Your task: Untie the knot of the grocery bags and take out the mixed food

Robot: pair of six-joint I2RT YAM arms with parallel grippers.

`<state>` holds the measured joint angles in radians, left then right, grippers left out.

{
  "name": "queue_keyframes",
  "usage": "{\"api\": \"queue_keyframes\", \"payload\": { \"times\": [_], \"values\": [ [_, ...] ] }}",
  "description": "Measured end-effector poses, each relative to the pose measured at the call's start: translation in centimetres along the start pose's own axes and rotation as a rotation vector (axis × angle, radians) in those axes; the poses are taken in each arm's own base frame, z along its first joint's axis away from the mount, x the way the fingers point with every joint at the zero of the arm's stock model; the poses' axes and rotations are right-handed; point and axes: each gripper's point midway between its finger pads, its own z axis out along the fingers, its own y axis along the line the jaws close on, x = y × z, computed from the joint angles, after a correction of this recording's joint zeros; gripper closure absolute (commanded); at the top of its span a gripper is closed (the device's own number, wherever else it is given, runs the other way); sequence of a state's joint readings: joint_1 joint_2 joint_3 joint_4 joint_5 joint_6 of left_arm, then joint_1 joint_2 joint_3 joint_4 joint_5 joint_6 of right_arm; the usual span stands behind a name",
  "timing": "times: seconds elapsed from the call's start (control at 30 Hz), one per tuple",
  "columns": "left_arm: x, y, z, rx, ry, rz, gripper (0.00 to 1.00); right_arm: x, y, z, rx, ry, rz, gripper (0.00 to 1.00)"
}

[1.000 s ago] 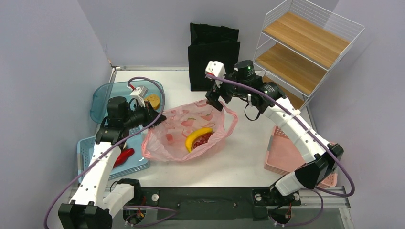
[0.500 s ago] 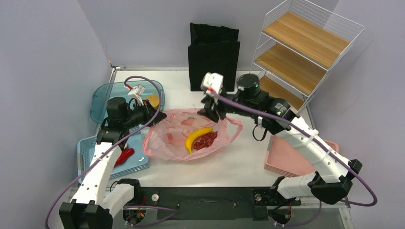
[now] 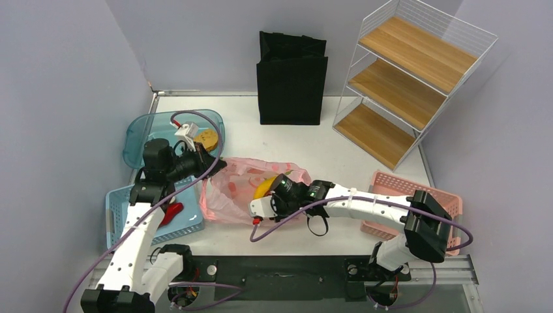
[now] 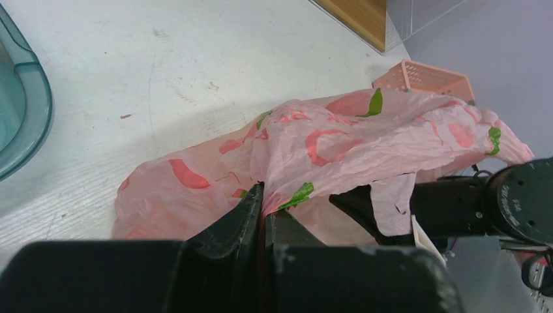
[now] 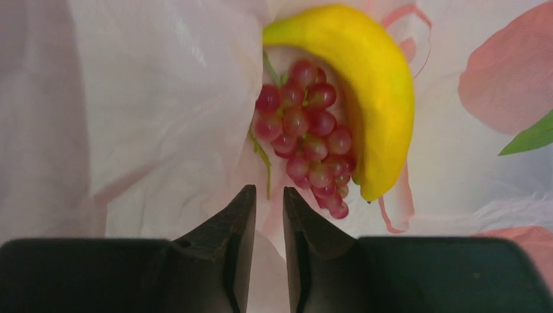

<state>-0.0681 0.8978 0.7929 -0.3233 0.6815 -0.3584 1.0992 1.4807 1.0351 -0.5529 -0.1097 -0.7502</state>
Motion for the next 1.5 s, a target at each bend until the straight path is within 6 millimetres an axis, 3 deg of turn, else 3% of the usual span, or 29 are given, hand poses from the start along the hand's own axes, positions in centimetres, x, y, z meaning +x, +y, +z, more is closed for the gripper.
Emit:
{"api": "queue_keyframes", "payload": {
  "times": [0.13, 0.3, 0.43, 0.67, 0.83, 0.93, 1.0, 1.37, 1.5],
  "values": [
    [1.1, -0.4, -0.5, 0.026, 0.02, 0.041, 1.0, 2.6, 0.4, 1.1, 0.034, 0.072, -0.085, 0.52],
    [2.3, -0.7, -0.7, 0.068, 0.047, 0.066, 1.0, 4.1, 1.3, 1.6, 0.03, 0.101, -0.119, 0.5],
    [2.6, -1.0, -0.8, 0.088, 0.058, 0.086, 1.0, 2.6, -0.6, 1.0, 0.06, 0.039, -0.073, 0.51],
    [3.0, -0.8, -0.5, 0.101, 0.078, 0.086, 1.0, -1.7, -6.7, -0.9, 0.157, -0.087, -0.048, 0.51],
    [3.2, -0.6, -0.3, 0.105, 0.093, 0.076, 1.0, -0.9, -7.2, 1.3, 0.119, -0.055, -0.043, 0.48],
    [3.3, -0.6, -0.2, 0.112, 0.098, 0.073, 1.0, 0.0, -6.8, 2.8, 0.09, -0.022, -0.048, 0.33],
    [3.3, -0.6, 0.0, 0.114, 0.101, 0.07, 1.0, 0.5, -6.8, 3.8, 0.083, -0.002, -0.057, 0.29],
    [3.7, 0.1, 0.8, 0.119, 0.126, 0.047, 1.0, 0.3, -8.6, 6.8, 0.093, 0.035, -0.128, 0.29],
    [3.7, 0.3, 1.1, 0.12, 0.13, 0.041, 1.0, 0.5, -9.1, 8.4, 0.083, 0.064, -0.153, 0.35]
  ]
}}
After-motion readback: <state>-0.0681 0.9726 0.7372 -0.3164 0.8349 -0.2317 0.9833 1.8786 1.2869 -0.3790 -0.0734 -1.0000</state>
